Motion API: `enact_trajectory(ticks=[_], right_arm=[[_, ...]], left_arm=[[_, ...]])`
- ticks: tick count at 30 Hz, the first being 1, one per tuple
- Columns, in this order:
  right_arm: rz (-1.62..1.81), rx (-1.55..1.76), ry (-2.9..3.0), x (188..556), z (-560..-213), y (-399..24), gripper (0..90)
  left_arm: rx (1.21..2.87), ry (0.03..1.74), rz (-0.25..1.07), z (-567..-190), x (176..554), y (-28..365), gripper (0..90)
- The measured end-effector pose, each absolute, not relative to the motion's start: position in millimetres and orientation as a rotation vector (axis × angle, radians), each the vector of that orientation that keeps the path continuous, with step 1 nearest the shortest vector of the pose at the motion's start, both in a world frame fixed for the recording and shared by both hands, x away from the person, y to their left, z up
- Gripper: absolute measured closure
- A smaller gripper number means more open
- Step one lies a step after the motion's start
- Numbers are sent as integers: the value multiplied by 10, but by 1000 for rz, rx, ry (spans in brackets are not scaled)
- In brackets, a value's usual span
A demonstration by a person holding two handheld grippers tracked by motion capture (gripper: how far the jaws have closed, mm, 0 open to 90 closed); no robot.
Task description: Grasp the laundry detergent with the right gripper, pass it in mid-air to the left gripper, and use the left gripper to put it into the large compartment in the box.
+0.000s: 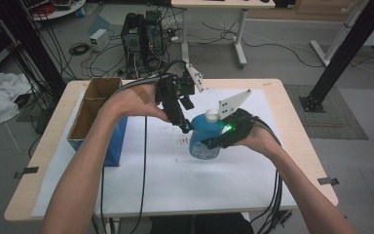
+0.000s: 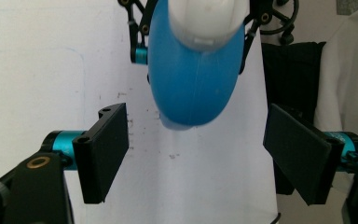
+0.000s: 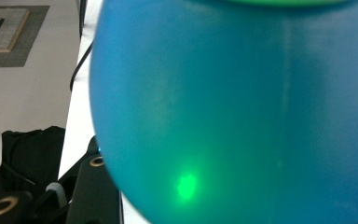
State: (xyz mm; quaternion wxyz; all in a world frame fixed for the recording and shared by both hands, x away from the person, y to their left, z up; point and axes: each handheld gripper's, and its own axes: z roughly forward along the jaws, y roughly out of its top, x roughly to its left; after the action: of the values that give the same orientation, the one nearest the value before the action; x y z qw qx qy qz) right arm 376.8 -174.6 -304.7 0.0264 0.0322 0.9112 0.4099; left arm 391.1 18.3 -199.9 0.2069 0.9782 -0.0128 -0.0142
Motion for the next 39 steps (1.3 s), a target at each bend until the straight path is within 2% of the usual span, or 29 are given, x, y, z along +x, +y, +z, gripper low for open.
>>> enact_trajectory(ticks=[18,34,39], right_arm=[[1254,101,2823,3804,-3080,-1714,454],[1261,98,2806,3819,-3086,-1705,454],[1305,188,2850,3764,-3082,-1685,454]], left_arm=[[2741,-24,-47,-2158,3896,-145,225],[2760,-12,-42,-2251,3899,-218,226],[2762,-14,-43,-2258,3896,-233,229]])
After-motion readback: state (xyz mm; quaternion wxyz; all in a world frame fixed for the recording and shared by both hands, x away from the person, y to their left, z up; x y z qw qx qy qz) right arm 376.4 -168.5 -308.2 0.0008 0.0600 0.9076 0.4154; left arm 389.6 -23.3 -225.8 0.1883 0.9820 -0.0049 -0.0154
